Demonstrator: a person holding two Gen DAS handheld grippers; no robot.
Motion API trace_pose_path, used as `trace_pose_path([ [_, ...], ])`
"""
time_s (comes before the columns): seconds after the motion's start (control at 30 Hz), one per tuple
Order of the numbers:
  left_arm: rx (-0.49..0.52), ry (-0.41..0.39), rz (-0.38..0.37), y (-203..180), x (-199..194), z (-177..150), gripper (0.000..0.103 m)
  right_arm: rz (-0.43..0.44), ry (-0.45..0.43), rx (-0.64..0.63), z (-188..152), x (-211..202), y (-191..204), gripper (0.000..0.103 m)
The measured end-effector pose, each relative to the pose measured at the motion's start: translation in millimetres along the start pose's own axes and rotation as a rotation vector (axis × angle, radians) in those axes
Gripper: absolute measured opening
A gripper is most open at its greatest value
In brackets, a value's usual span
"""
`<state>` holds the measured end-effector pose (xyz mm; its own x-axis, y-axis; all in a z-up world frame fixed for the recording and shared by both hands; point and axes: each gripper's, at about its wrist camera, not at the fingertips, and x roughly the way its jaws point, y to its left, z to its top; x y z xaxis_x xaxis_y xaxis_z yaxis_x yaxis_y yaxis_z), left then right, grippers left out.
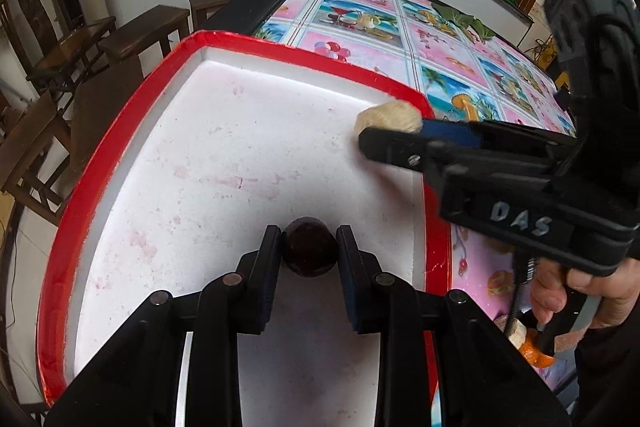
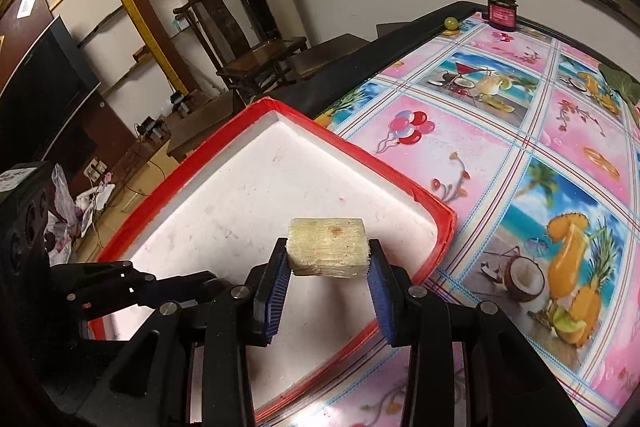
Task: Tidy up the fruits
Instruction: 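Carry the plum and the beige block with both grippers over the red-rimmed tray, then open the left gripper to drop the plum while the right gripper releases the block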
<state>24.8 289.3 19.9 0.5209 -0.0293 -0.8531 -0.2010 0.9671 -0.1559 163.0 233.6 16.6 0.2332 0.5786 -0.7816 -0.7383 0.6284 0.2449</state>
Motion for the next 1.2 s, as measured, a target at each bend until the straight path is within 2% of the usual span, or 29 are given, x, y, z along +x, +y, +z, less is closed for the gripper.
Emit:
trace_pose_path([
  [0.47,0.004,-0.004,-0.012,0.4,0.9,0.4,0.027,-0.041,0.04,-0.039,-3.0,17.1,3.9,0.041],
  [0.53,-0.001,-0.006,-0.018,0.7,0.4,0.3,0.04,-0.05,0.047,-0.04,-2.6,17.1,5.1,0.041],
  [0.57,-0.004,-0.009,-0.017,0.6,0.0,-0.1,0.057,-0.048,0.049,-0.038,-2.4,16.2,5.3,0.044],
  [0.6,-0.007,-0.012,-0.009,-0.2,-0.1,-0.2,0.07,-0.045,0.048,-0.036,-2.5,15.2,5.5,0.046],
  [0.7,-0.007,-0.031,-0.012,-0.3,-4.6,-1.2,0.071,-0.052,0.04,-0.037,-2.2,7.8,7.6,0.054],
  [0.9,0.003,-0.037,-0.003,-2.5,-9.2,-3.7,0.071,-0.038,-0.004,0.007,-9.0,-25.2,1.0,0.056],
  [0.97,0.004,-0.037,-0.002,-3.9,-10.1,-5.1,0.071,-0.029,-0.03,0.031,-14.3,-40.2,-1.7,0.061],
  [1.2,0.026,-0.048,0.004,-11.4,-19.2,-13.9,0.072,0.01,-0.11,0.102,-45.3,-91.1,-8.2,0.067],
])
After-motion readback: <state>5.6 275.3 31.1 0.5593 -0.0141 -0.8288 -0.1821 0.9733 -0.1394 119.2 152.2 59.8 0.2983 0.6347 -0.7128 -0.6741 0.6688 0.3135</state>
